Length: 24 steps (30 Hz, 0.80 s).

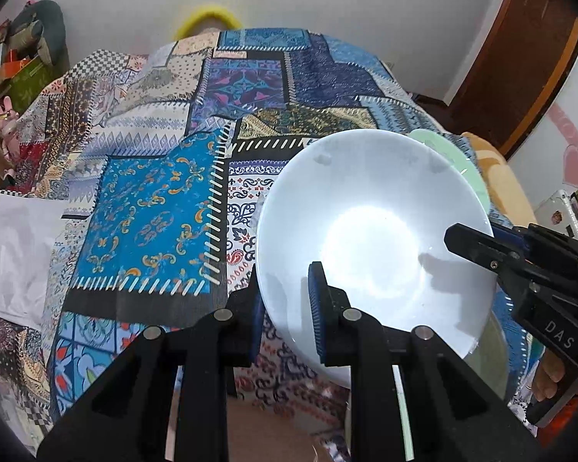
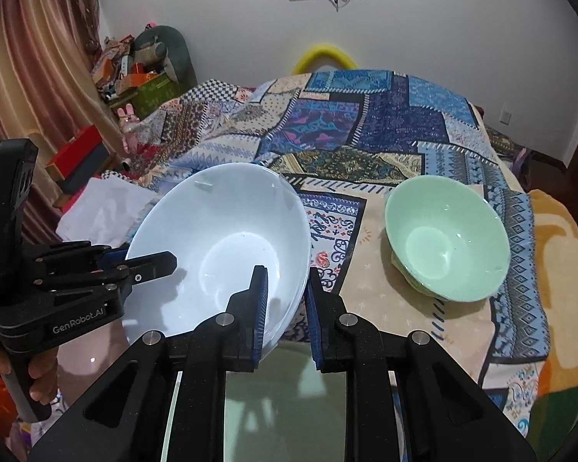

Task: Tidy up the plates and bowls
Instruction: 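Lift the black-dotted white bowl with the left tool toward the pink bowl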

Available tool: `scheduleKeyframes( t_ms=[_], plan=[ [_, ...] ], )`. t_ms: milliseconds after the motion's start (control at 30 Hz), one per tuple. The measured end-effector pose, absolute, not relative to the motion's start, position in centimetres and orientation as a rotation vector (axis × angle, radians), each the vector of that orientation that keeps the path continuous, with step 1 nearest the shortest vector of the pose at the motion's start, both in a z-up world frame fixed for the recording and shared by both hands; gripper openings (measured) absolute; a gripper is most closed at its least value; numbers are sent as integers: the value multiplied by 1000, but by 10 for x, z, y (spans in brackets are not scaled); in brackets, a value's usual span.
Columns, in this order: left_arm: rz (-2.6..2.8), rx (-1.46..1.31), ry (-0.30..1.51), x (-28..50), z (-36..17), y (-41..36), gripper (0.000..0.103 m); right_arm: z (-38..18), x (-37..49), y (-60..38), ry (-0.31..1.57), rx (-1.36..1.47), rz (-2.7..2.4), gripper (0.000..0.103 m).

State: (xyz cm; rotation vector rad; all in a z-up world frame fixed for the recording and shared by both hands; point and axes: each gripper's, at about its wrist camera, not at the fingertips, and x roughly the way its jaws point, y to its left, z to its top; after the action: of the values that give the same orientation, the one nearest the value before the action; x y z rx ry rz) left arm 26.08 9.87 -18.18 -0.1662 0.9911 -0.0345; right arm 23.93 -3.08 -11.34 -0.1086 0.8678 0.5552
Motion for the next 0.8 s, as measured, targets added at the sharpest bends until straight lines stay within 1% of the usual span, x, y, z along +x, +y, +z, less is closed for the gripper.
scheduleKeyframes(
  t_ms=[267, 800],
  plan=[
    [-26, -166, 941, 223, -152, 97, 21, -97, 213, -27, 834, -101, 574, 17],
    [20, -167, 867, 155, -110, 105, 21, -79, 169, -17, 792, -101, 628, 16]
  ],
)
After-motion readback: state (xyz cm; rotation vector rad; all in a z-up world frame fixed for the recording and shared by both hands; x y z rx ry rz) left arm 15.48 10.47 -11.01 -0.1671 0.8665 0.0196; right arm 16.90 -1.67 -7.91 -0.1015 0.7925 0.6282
